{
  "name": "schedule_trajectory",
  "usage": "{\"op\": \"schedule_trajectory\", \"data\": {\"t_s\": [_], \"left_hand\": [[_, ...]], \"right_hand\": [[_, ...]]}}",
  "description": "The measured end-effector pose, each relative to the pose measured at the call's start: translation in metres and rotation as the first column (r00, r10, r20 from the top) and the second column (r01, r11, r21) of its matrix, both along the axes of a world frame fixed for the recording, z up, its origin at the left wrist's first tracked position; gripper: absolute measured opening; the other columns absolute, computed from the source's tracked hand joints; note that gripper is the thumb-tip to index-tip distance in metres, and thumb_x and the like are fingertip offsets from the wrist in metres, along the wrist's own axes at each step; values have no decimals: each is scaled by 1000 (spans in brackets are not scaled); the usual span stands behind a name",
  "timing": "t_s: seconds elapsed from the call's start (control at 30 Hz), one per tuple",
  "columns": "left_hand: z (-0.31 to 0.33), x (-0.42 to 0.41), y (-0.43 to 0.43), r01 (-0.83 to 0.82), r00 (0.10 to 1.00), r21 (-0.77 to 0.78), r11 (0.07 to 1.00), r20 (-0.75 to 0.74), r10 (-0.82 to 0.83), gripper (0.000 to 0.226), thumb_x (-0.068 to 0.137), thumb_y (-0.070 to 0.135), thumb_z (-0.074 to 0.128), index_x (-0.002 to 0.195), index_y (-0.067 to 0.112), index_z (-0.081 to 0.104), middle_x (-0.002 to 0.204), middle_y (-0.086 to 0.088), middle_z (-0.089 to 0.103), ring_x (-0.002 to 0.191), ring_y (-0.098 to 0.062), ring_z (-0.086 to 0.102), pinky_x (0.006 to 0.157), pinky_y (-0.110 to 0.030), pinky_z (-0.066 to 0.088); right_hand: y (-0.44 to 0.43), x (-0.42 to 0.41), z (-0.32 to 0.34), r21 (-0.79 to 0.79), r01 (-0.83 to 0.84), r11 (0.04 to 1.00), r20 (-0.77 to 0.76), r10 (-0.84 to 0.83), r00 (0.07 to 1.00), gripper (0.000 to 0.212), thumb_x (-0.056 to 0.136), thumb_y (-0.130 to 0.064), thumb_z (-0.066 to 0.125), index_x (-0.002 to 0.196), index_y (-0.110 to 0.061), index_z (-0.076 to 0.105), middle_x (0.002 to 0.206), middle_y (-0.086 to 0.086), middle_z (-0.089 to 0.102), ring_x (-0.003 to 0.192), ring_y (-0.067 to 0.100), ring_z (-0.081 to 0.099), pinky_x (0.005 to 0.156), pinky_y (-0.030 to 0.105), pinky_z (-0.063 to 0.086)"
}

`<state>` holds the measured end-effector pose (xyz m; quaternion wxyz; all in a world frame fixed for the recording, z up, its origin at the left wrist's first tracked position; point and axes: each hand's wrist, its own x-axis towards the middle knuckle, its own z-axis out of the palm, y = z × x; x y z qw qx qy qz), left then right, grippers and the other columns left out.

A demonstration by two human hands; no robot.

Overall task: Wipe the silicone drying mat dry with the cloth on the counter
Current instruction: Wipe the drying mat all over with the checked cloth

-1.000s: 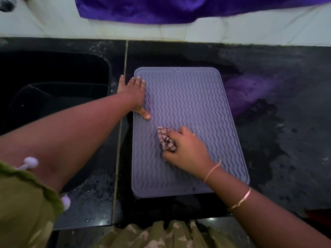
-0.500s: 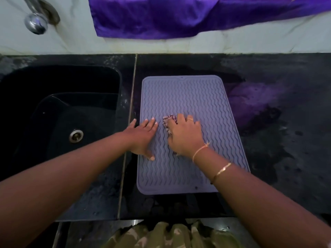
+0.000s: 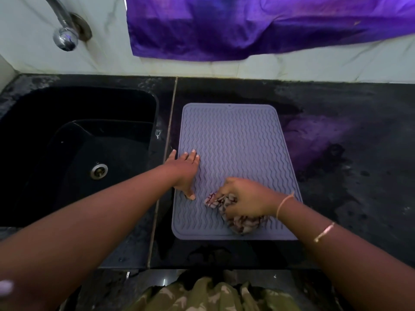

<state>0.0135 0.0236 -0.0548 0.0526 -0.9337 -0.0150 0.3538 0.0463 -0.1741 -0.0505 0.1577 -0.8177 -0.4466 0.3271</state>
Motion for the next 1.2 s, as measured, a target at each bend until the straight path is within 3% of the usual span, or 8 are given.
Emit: {"op": "schedule_trajectory", "data": {"t_s": [0.1,0.2,0.27,0.37,0.7,0.83,1.0,1.2], "left_hand": [[5,1,-5,8,1000,24,1000,-2,-8,125,72,54,73,148,5,-14,157,-12,-17,146,-27,-8,115,-50,-4],[9,2,-9,22,1000,68,997,-19,-21,125,72,54,73,148,3,-13,157,-14,-15,146,-28,-6,116,-50,-2],[12,2,-13,38,999,102,994,-23,-35,125,71,54,73,148,2,-11,157,-16,-12,146,-30,-4,117,-48,-1],[12,5,-18,44,999,143,989,-33,-39,126,71,54,74,148,1,-10,157,-18,-10,145,-32,0,117,-47,2],[9,8,-20,41,999,181,983,-42,-34,127,70,55,73,147,-2,-10,156,-20,-10,145,-35,3,118,-46,4],[8,6,-16,7,1000,127,992,-10,-6,127,68,52,76,148,0,-9,157,-17,-10,145,-33,2,118,-48,4],[9,5,-13,3,1000,98,995,2,-3,127,68,53,76,149,3,-8,158,-14,-9,146,-30,0,117,-49,3],[7,2,-9,-21,1000,68,997,22,19,128,66,54,76,149,6,-9,158,-11,-11,146,-27,-2,116,-51,1]], "right_hand": [[7,15,4,198,226,954,-56,-219,974,38,78,-24,67,115,-32,64,90,-19,50,86,2,50,78,21,40],[24,29,0,225,405,886,40,-424,905,50,82,-24,63,130,-31,52,115,1,52,107,21,52,91,33,47],[34,33,-5,94,338,937,192,-350,917,52,83,-27,61,134,-28,48,126,10,48,118,31,48,97,40,44],[38,22,-8,-38,193,980,303,-173,937,46,82,-32,59,127,-26,53,109,8,46,110,36,48,82,38,45],[17,-15,18,-225,-117,967,176,159,971,35,77,-25,63,112,-19,65,99,2,55,91,23,57,74,36,51],[17,8,30,-153,-18,988,-25,15,1000,34,79,-27,66,113,-22,67,103,-3,66,91,15,59,81,29,48],[32,48,22,15,316,949,117,-315,942,42,84,-25,60,126,-19,58,115,7,62,104,23,57,87,32,46],[42,34,9,-176,108,978,366,-36,930,43,83,-24,55,125,-17,58,111,12,50,105,32,52,82,39,49]]}}
